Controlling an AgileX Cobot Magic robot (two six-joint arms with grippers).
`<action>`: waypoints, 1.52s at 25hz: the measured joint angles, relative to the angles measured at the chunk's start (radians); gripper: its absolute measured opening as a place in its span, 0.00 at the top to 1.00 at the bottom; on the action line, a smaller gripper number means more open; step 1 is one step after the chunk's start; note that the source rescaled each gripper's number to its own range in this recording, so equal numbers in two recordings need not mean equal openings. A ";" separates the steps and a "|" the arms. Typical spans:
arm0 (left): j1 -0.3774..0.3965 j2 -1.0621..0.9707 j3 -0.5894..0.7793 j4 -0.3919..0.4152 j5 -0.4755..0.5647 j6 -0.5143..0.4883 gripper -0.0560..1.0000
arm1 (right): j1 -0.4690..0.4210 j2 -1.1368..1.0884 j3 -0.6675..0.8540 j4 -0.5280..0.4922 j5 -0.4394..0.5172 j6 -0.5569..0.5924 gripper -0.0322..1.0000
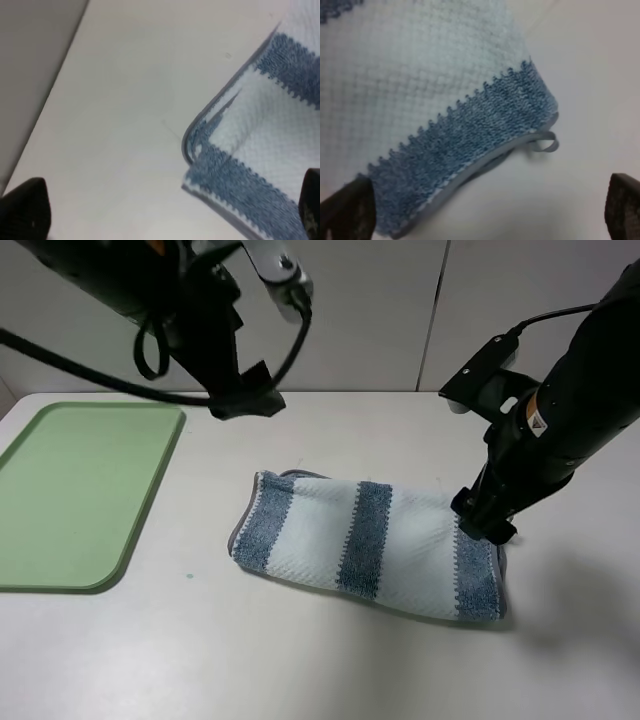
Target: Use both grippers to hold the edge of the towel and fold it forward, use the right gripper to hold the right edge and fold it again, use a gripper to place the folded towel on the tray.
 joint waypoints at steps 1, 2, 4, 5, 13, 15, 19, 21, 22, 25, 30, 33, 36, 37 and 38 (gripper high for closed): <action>0.000 -0.032 0.000 0.026 0.034 -0.065 0.00 | 0.000 0.000 0.000 0.014 0.000 0.013 0.00; 0.000 -0.066 0.000 0.050 0.061 -0.112 0.00 | 0.000 0.000 0.000 0.027 0.001 0.026 0.00; 0.000 -0.130 0.000 0.113 0.121 -0.212 0.00 | 0.000 0.000 0.000 0.062 0.003 0.042 0.00; 0.000 -0.161 0.000 0.135 0.156 -0.263 0.00 | 0.000 0.000 0.000 0.079 0.004 0.044 0.00; 0.000 -0.494 0.080 0.188 0.372 -0.451 0.00 | 0.000 0.000 0.000 0.154 -0.015 0.048 0.00; 0.000 -0.600 0.154 0.188 0.397 -0.486 0.00 | 0.000 0.000 0.000 0.170 -0.020 0.048 0.00; 0.000 -0.835 0.296 0.188 0.414 -0.546 0.00 | 0.000 0.000 0.000 0.212 -0.035 0.048 0.00; 0.000 -0.979 0.356 0.187 0.418 -0.553 0.00 | 0.000 0.000 0.000 0.227 -0.039 0.049 0.00; 0.000 -1.030 0.380 0.185 0.420 -0.554 0.00 | 0.000 0.000 0.000 0.235 -0.042 0.049 0.00; 0.000 -1.186 0.434 0.165 0.431 -0.556 0.00 | 0.000 0.000 0.000 0.240 -0.060 0.049 0.00; 0.000 -1.383 0.526 0.073 0.498 -0.556 0.00 | 0.000 0.000 0.000 0.242 -0.064 0.049 0.00; 0.000 -1.461 0.599 0.021 0.536 -0.556 0.00 | 0.000 0.000 0.000 0.244 -0.067 0.049 0.00; 0.000 -1.500 0.666 -0.001 0.566 -0.556 0.00 | 0.000 0.000 0.000 0.248 -0.070 0.051 0.00; 0.000 -1.501 0.675 -0.008 0.560 -0.555 0.00 | 0.000 0.000 0.000 0.251 -0.074 0.052 0.00; 0.000 -1.504 0.681 -0.015 0.554 -0.552 0.00 | 0.000 0.000 0.000 0.251 -0.076 0.058 0.00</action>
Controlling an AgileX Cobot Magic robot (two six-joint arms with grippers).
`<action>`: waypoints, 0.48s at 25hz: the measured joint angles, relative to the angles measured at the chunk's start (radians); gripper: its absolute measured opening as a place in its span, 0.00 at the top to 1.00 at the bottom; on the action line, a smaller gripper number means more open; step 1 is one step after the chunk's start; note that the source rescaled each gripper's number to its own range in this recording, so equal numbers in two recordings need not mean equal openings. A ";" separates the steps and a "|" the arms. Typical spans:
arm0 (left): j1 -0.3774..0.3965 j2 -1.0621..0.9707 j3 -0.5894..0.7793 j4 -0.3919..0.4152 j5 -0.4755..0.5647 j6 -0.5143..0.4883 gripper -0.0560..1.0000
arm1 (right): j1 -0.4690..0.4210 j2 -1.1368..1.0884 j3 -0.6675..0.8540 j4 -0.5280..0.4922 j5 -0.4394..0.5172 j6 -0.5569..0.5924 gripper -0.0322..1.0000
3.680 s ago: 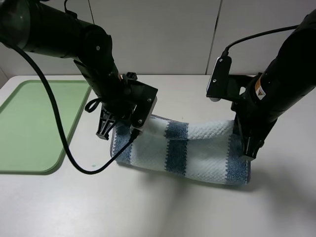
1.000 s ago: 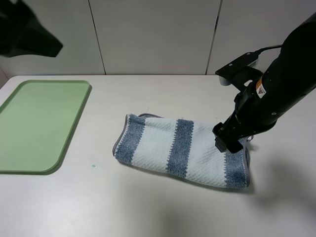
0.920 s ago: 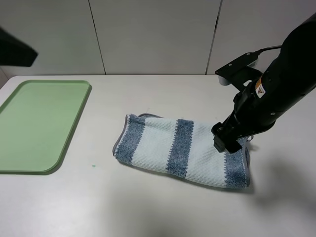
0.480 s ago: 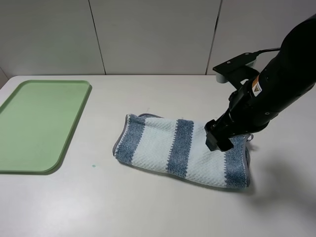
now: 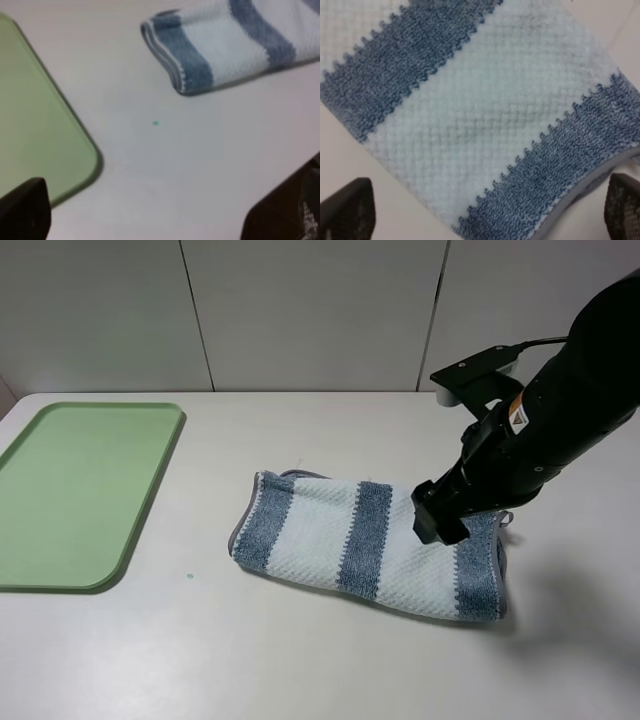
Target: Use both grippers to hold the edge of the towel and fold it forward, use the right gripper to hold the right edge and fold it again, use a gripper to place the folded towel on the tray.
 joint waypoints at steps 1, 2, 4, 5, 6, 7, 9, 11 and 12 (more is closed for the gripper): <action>0.000 -0.001 0.005 -0.008 -0.005 0.005 0.00 | 0.000 0.000 0.000 0.001 -0.004 0.009 0.00; 0.000 -0.001 0.008 -0.012 -0.008 0.010 0.00 | 0.000 0.000 0.000 0.003 -0.007 0.016 0.00; 0.000 -0.001 0.008 -0.018 -0.008 0.011 0.00 | 0.000 0.000 0.000 0.004 -0.010 0.035 0.00; 0.000 -0.002 0.008 -0.018 -0.008 0.012 0.00 | 0.000 0.000 0.000 0.004 -0.011 0.044 0.00; 0.000 -0.002 0.008 -0.018 -0.008 0.012 0.00 | 0.000 0.000 0.000 0.004 -0.011 0.052 0.00; 0.000 -0.002 0.008 -0.018 -0.008 0.013 0.00 | 0.000 0.000 0.000 0.005 -0.011 0.067 0.00; 0.000 -0.002 0.008 -0.018 -0.008 0.014 0.00 | 0.000 0.000 0.000 0.006 -0.011 0.101 0.00; 0.000 -0.002 0.008 -0.018 -0.008 0.014 0.00 | 0.000 0.000 0.000 0.006 -0.011 0.151 0.00; 0.005 -0.002 0.008 -0.018 -0.008 0.014 0.00 | 0.000 0.000 0.000 0.006 -0.013 0.176 0.00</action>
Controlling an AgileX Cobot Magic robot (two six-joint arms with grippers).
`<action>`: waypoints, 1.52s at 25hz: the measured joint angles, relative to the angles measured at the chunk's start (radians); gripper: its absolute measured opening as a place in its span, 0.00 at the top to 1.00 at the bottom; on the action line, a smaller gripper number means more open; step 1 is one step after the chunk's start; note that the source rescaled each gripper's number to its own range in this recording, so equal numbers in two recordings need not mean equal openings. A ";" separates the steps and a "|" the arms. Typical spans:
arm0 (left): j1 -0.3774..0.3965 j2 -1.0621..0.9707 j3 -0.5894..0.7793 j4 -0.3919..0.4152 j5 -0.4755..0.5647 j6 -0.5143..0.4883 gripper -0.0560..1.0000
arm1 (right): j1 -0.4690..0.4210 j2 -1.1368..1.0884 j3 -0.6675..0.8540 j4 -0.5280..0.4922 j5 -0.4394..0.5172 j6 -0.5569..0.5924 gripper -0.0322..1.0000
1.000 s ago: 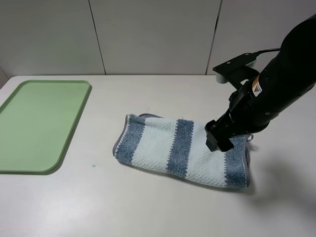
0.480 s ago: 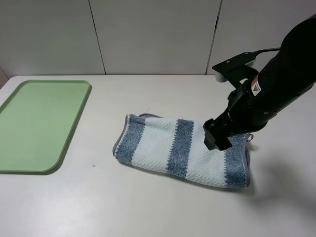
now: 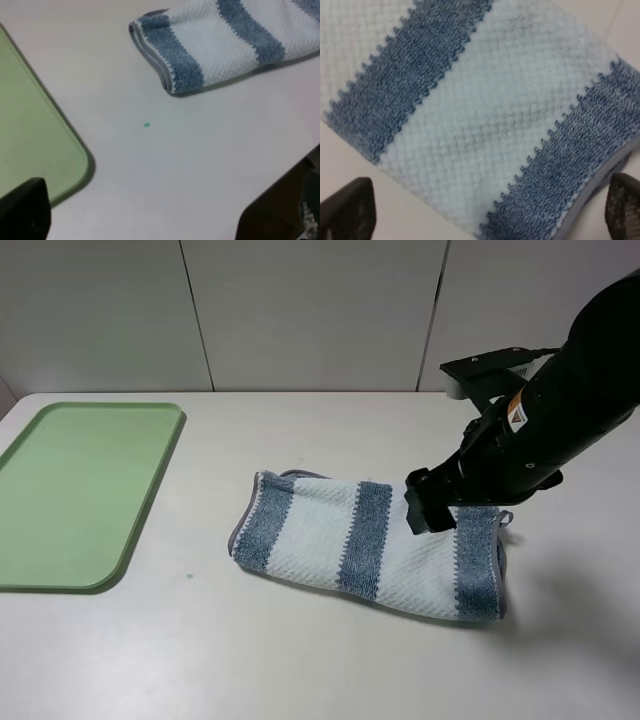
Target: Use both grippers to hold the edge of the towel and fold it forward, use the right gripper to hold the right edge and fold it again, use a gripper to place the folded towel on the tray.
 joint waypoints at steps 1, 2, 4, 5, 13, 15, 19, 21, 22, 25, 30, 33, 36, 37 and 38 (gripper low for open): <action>0.014 0.000 0.000 0.000 0.000 0.000 0.00 | 0.000 0.000 0.000 -0.003 -0.001 0.022 0.00; 0.033 0.000 0.000 0.000 0.000 0.000 0.00 | 0.000 0.000 0.000 -0.008 -0.004 0.050 0.00; 0.083 0.000 0.000 0.000 0.000 0.000 0.00 | 0.000 0.000 0.000 -0.025 -0.021 0.120 0.00; 0.117 0.000 0.000 0.000 0.000 0.000 0.00 | 0.000 0.000 0.000 -0.038 -0.029 0.155 0.00; 0.391 0.000 0.000 0.000 0.000 0.001 0.00 | -0.011 0.000 0.000 -0.215 -0.033 0.420 0.00; 0.443 0.000 0.000 0.000 0.000 0.001 0.00 | -0.032 0.000 0.000 -0.229 -0.026 0.431 0.00; 0.538 0.000 0.000 0.000 0.000 0.001 0.00 | -0.066 0.000 0.000 -0.232 -0.026 0.411 0.00; 0.571 0.000 0.000 0.000 0.000 0.001 0.00 | -0.070 0.000 0.000 -0.227 -0.026 0.394 0.00; 0.584 0.000 0.000 0.000 0.000 0.001 0.00 | -0.071 0.000 0.000 -0.226 -0.026 0.384 0.00; 0.613 0.000 0.000 0.000 -0.001 0.001 0.00 | -0.071 0.008 0.000 -0.223 -0.029 0.371 0.00; 0.616 0.000 0.000 0.000 -0.001 0.001 0.00 | -0.072 0.075 0.000 -0.192 -0.030 0.332 0.00; 0.616 0.000 0.000 0.000 -0.001 0.001 0.00 | -0.072 0.115 0.000 -0.173 -0.043 0.312 0.00; 0.616 0.000 0.000 0.000 -0.002 0.001 0.00 | -0.072 0.148 0.000 -0.165 -0.047 0.307 0.00; 0.616 0.000 0.000 0.000 -0.002 0.001 0.00 | -0.072 0.157 0.000 -0.162 -0.048 0.307 0.00; 0.616 0.000 0.000 0.000 -0.002 0.001 0.00 | -0.072 0.168 0.000 -0.158 -0.050 0.307 0.00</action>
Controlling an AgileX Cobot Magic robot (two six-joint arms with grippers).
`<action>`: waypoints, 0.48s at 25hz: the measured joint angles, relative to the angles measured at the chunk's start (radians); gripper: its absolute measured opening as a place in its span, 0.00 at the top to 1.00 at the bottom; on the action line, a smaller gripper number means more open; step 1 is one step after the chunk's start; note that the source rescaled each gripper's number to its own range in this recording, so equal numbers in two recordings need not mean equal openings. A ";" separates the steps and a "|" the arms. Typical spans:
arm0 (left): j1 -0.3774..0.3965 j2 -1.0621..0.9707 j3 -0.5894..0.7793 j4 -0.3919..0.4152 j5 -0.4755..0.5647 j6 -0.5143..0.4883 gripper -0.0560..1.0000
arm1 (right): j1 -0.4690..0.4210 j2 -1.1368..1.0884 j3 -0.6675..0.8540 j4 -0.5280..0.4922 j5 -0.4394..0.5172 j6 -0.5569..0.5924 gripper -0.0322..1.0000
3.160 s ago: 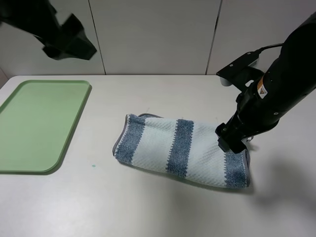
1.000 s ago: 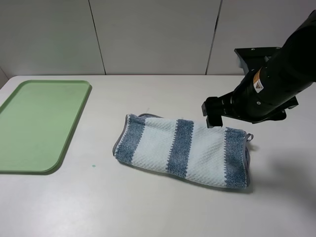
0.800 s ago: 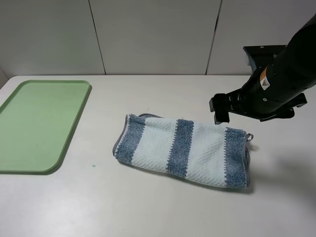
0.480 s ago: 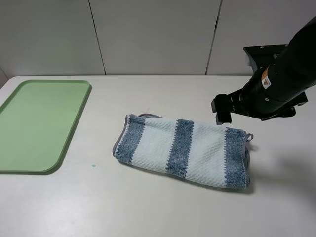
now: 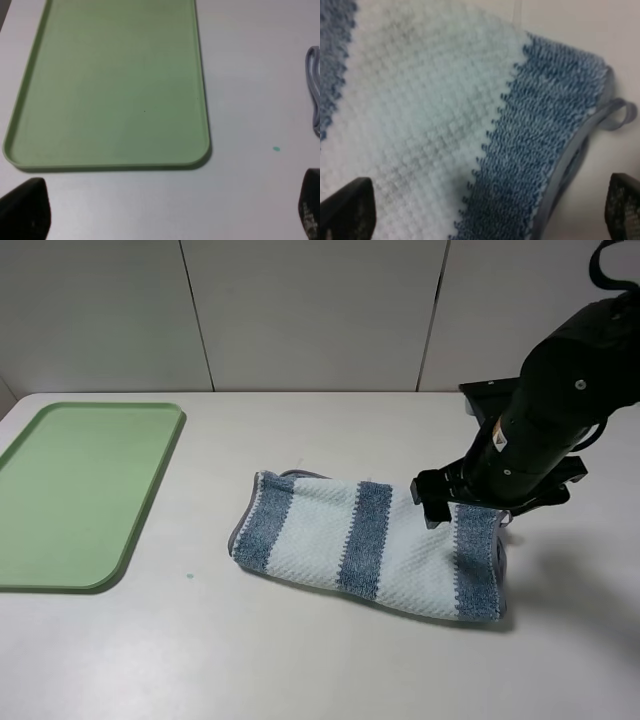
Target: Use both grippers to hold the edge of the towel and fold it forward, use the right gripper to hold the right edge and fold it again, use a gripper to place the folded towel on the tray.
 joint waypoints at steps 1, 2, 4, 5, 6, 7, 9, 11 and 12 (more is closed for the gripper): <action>0.000 0.000 0.000 0.000 0.000 0.000 0.00 | 0.000 0.010 0.000 0.004 -0.004 0.000 0.00; 0.000 0.000 0.000 0.000 0.000 0.000 0.00 | -0.001 0.016 0.000 0.007 -0.006 0.000 0.00; 0.000 0.000 0.000 0.000 -0.001 0.000 0.00 | -0.012 0.020 0.000 0.015 -0.009 -0.001 0.00; 0.000 0.000 0.000 0.000 -0.001 0.000 0.00 | -0.024 0.020 0.000 0.020 -0.011 -0.001 0.00; 0.000 0.000 0.000 0.000 -0.001 0.000 0.00 | -0.037 0.020 0.000 0.025 -0.017 -0.001 0.00; 0.000 0.000 0.000 0.000 -0.001 0.000 0.00 | -0.049 0.020 0.000 0.035 -0.022 -0.006 0.00; 0.000 0.000 0.000 0.000 -0.001 0.000 0.00 | -0.075 0.020 0.000 0.066 -0.030 -0.038 0.00; 0.000 0.000 0.000 0.000 -0.001 0.000 0.00 | -0.095 0.020 0.000 0.108 -0.035 -0.076 0.00; 0.000 0.000 0.000 0.000 -0.001 0.000 0.00 | -0.105 0.020 0.000 0.125 -0.036 -0.088 0.00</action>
